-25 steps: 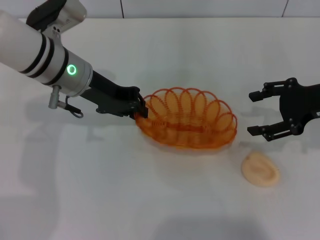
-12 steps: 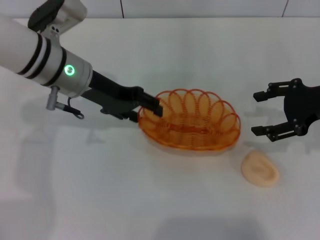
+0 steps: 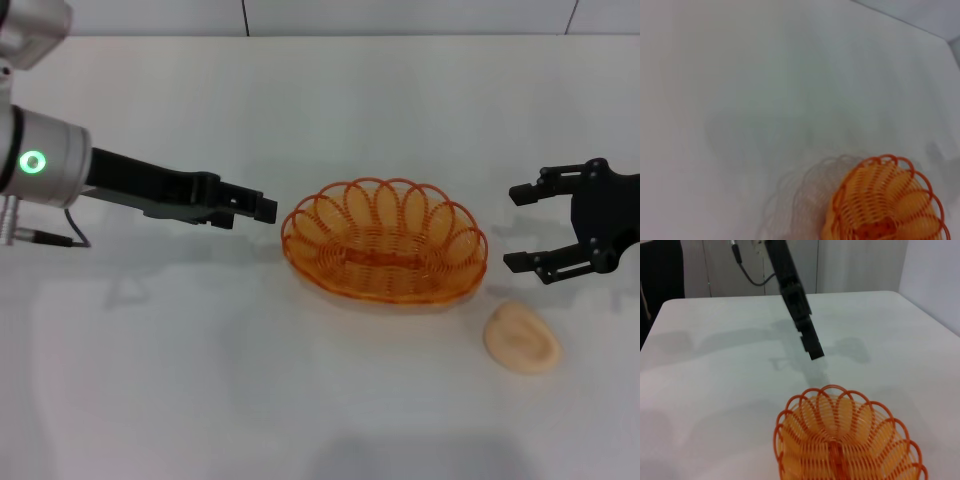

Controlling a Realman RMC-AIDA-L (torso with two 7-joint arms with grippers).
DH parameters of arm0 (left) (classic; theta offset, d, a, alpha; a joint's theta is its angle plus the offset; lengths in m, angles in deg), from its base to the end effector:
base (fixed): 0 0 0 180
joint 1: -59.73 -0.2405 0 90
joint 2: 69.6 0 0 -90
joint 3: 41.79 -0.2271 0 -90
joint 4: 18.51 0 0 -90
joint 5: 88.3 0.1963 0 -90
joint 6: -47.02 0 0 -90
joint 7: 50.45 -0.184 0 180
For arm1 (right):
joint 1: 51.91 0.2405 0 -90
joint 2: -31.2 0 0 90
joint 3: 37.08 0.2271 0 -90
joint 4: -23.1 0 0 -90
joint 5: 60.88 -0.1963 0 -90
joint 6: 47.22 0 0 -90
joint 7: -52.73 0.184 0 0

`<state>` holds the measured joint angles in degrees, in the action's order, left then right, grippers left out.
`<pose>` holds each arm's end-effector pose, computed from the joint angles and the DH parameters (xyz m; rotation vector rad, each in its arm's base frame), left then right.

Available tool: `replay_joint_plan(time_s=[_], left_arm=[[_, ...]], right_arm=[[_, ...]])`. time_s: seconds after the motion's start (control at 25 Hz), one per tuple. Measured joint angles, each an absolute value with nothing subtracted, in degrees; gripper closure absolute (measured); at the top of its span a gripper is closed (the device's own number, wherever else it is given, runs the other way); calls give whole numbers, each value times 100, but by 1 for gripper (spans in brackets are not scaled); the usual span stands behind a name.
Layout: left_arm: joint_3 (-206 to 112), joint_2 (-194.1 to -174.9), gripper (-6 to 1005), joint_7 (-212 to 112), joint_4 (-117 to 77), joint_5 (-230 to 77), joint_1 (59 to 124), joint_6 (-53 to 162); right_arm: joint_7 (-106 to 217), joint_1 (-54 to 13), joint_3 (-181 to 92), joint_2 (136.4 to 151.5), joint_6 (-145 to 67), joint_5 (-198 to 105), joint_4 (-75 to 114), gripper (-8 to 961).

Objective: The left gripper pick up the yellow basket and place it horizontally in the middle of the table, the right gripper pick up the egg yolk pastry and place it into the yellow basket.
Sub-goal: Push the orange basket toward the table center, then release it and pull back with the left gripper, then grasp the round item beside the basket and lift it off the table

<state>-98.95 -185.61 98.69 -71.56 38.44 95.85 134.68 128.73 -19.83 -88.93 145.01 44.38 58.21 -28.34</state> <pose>-0.1973 0.3436 -0.0154 -2.4609 -1.7317 -0.1911 0.2073 0.3341 0.0098 -2.9039 0.0917 0.2678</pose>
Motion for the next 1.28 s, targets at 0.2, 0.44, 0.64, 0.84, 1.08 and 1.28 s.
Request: replay_joint_plan(time_s=[0.2,0.44,0.64,0.84,1.08,1.28], left_arm=[[-9734,-18424,240,8323,-7177,3191,9317,13924],[-9608,-18273,241,6648,-7207,3285,9165,14679],[-9580,-18188,242,5892,-7229,3640,9040,14908],[-9530,-18251,243,4654,-7855,3612,8305,14846],[-8698,-18689,244,3057,-8083,3418,7685,14833],[-8253,-18789,245,2364,-7873,3346,7571,14853]], right_arm=[[13338,-2103,-8932,14519,4564,5830,-3136,150],[13866,-2133,-8996,14519,4774,5979,-3398,150],[14184,-2135,-9030,14518,4915,6111,-3560,150],[14585,-2126,-9069,14539,5070,6366,-3836,151],[15639,-2114,-9428,14604,5491,6629,-4665,151],[16833,-1882,-9933,14616,5687,7155,-5169,168]])
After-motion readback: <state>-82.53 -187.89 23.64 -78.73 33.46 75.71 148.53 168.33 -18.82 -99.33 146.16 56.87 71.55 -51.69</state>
